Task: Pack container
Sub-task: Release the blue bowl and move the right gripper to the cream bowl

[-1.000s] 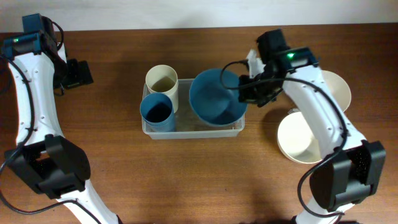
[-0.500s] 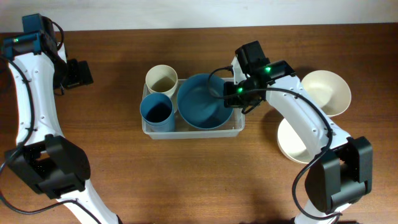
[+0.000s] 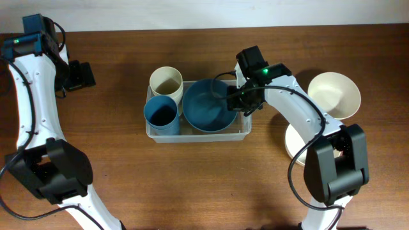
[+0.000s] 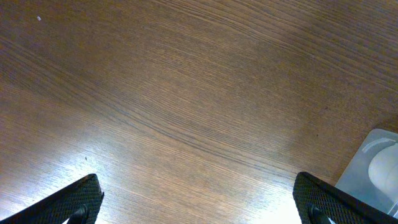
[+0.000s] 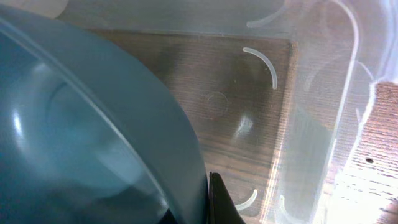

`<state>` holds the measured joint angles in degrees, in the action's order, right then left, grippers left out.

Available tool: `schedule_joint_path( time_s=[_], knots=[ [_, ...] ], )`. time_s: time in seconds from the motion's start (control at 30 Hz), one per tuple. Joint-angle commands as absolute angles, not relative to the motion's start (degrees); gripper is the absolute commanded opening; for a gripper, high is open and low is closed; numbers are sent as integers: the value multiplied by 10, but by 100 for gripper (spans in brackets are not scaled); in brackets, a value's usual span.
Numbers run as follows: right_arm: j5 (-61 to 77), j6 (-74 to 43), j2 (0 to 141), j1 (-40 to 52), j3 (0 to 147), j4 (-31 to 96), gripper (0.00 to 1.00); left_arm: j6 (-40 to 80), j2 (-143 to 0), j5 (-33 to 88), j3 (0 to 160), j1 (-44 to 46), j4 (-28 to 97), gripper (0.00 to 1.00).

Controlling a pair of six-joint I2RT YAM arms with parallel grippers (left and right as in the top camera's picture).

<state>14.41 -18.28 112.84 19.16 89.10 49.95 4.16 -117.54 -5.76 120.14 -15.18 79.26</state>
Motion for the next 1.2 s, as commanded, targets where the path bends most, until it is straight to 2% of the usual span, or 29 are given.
schedule_joint_path(
  time_s=[0.0, 0.13, 0.17, 0.23, 0.57, 0.83, 0.97, 1.03, 1.1, 1.17],
  knots=[
    [143, -190, 1143, 192, 890, 496, 4, 47, -1174, -52, 1211, -153, 793, 100],
    [143, -190, 1144, 192, 890, 496, 6, 47, -1174, -52, 1211, -153, 793, 100],
    [143, -190, 1144, 192, 890, 496, 17, 47, -1174, -52, 1211, -153, 793, 100],
    [143, -189, 1144, 192, 890, 496, 25, 47, -1174, -52, 1211, -153, 793, 100],
    [143, -189, 1144, 189, 903, 502, 25, 47, -1174, -51, 1211, -153, 793, 100],
    [141, -163, 1144, 186, 1072, 626, 26, 47, -1174, -52, 1211, -153, 793, 100],
    [69, -166, 1143, 165, 1192, 743, 42, 47, -1174, -52, 1211, -153, 793, 100],
    [39, -177, 1143, 141, 1227, 784, 43, 47, -1174, -52, 1211, -153, 793, 100],
    [37, -177, 1143, 90, 1256, 827, 52, 47, -1174, -52, 1211, -153, 793, 100],
    [36, -189, 1143, 48, 1259, 847, 55, 47, -1174, -52, 1211, -153, 793, 100]
  ],
)
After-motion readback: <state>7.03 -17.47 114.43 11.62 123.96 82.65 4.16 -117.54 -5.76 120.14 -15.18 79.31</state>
